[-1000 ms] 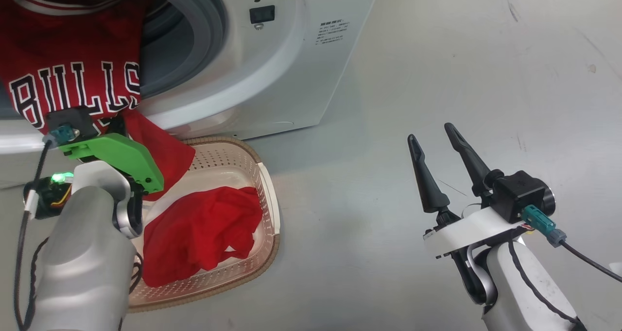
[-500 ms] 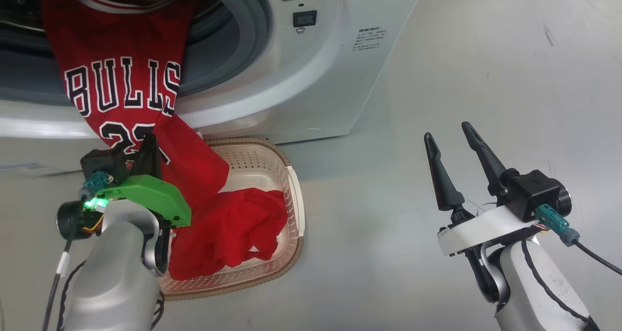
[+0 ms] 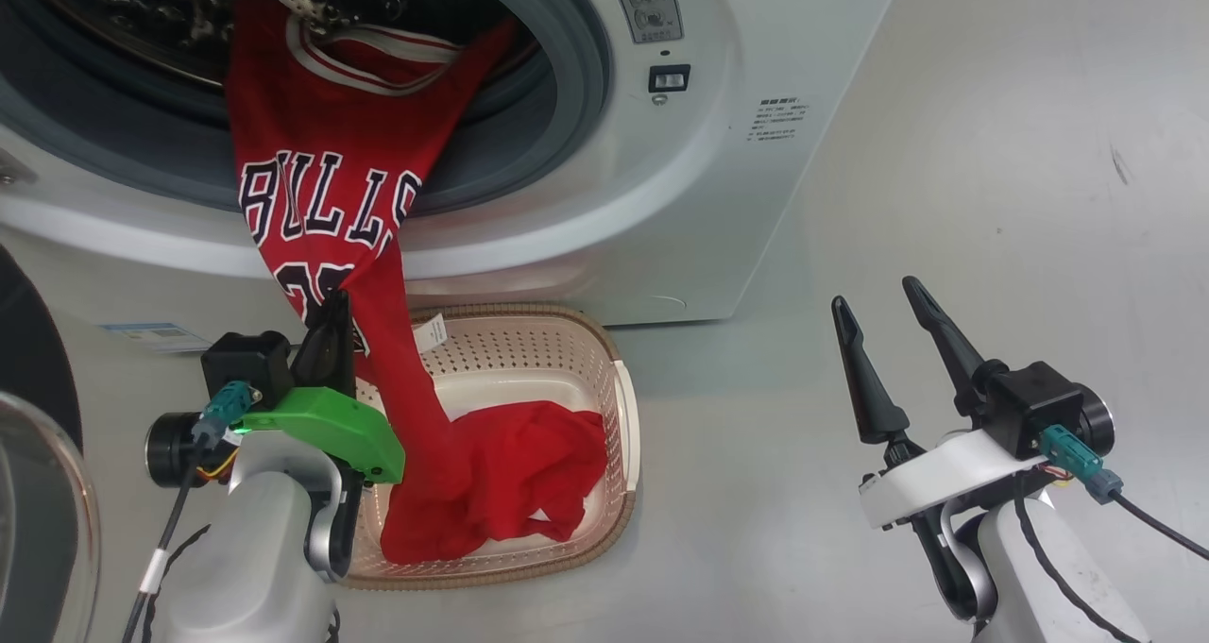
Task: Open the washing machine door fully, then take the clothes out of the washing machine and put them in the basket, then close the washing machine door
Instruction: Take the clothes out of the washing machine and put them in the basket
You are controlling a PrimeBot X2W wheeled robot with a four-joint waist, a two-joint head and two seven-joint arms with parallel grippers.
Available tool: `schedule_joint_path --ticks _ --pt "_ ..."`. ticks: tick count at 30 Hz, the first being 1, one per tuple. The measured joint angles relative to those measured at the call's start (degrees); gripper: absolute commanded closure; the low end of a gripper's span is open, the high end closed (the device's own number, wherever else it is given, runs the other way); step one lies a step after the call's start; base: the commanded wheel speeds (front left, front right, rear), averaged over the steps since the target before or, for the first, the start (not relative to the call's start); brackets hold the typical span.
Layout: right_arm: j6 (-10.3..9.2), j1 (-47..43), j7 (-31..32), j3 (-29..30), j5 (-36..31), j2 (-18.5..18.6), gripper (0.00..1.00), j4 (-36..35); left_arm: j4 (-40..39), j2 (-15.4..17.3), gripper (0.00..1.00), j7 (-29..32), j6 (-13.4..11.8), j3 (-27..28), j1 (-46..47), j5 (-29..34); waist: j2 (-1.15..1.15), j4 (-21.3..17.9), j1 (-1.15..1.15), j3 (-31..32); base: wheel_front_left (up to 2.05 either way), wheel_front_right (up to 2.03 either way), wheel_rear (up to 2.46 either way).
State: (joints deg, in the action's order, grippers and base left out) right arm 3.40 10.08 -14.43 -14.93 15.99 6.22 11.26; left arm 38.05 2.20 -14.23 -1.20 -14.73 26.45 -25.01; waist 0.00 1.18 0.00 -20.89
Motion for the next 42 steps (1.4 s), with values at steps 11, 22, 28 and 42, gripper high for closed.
schedule_joint_path --ticks 11,22,28,42 --pt "-0.01 -2.63 0.00 -0.54 0.01 -0.41 0.00 0.71 -10.20 -0.05 1.00 -0.03 -0.03 -0.44 -3.60 1.75 0.00 2.51 0.00 5.05 0.00 0.00 0.00" --pt "-0.54 -4.63 0.00 -1.14 0.09 -0.81 0.00 0.57 -22.01 -0.02 1.00 -0.04 -0.59 -2.38 -8.38 3.70 0.00 3.69 0.00 8.88 0.00 0.00 0.00" --pt "-0.59 -4.80 0.00 -1.25 0.09 -0.86 0.00 0.21 -27.87 0.01 1.00 -0.04 -1.03 -4.27 -10.83 5.38 0.00 3.95 0.00 9.28 0.00 0.00 0.00" --pt "-1.09 -5.49 0.08 -1.65 0.08 -0.70 0.00 -1.40 -34.54 0.22 1.00 4.70 -1.55 -8.37 -18.33 4.95 0.00 5.44 0.00 8.06 0.00 0.00 0.00"
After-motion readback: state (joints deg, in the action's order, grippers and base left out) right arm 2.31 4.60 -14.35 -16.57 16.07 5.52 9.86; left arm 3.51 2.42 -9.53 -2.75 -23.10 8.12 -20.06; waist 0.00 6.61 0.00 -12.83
